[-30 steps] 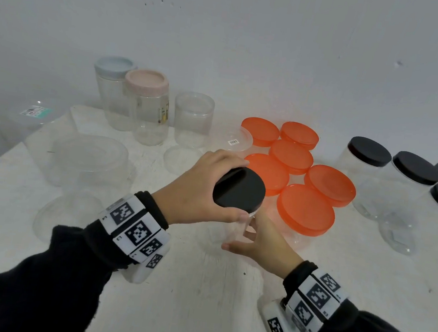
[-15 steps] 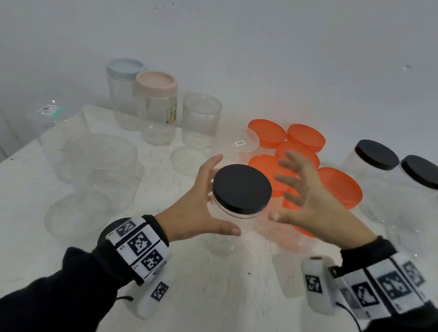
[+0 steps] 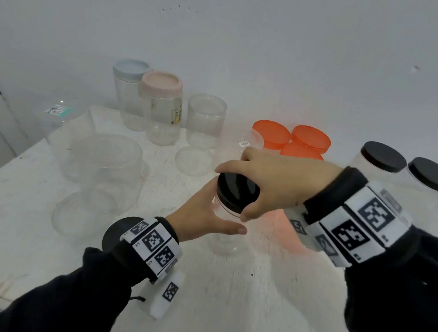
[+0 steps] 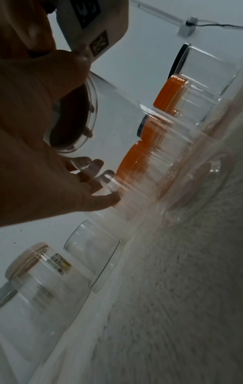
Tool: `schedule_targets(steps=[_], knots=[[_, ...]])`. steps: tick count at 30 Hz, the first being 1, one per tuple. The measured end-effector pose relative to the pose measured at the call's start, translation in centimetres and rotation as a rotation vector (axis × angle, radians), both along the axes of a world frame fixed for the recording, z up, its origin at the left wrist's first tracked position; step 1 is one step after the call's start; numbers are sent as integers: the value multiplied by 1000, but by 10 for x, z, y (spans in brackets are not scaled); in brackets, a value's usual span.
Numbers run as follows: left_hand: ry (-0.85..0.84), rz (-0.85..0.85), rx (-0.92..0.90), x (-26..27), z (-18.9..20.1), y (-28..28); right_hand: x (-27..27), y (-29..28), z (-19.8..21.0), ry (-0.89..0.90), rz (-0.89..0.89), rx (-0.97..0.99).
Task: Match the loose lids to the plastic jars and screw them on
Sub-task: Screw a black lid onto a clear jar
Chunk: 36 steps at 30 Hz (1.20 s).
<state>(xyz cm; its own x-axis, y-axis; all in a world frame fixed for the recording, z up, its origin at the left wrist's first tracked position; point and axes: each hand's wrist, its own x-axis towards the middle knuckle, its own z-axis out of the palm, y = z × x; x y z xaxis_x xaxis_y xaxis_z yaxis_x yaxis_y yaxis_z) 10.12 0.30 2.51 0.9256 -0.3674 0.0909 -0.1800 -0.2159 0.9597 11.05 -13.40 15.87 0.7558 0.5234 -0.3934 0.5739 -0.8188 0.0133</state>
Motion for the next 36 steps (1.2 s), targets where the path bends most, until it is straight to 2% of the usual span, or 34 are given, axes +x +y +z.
schedule_targets(steps=[5, 12, 25, 31, 36], knots=[[-3, -10, 31, 1, 0, 1, 2, 8, -1, 1, 28, -46], [-3, -20, 23, 4, -3, 2, 5, -1, -2, 47, 50, 69], [-9, 6, -23, 2, -6, 1, 5, 3, -13, -167, -31, 131], [-29, 15, 13, 2, -4, 1, 5, -2, -8, -68, 5, 116], [0, -41, 32, 4, -1, 5, 3, -4, 0, -17, 127, 109]])
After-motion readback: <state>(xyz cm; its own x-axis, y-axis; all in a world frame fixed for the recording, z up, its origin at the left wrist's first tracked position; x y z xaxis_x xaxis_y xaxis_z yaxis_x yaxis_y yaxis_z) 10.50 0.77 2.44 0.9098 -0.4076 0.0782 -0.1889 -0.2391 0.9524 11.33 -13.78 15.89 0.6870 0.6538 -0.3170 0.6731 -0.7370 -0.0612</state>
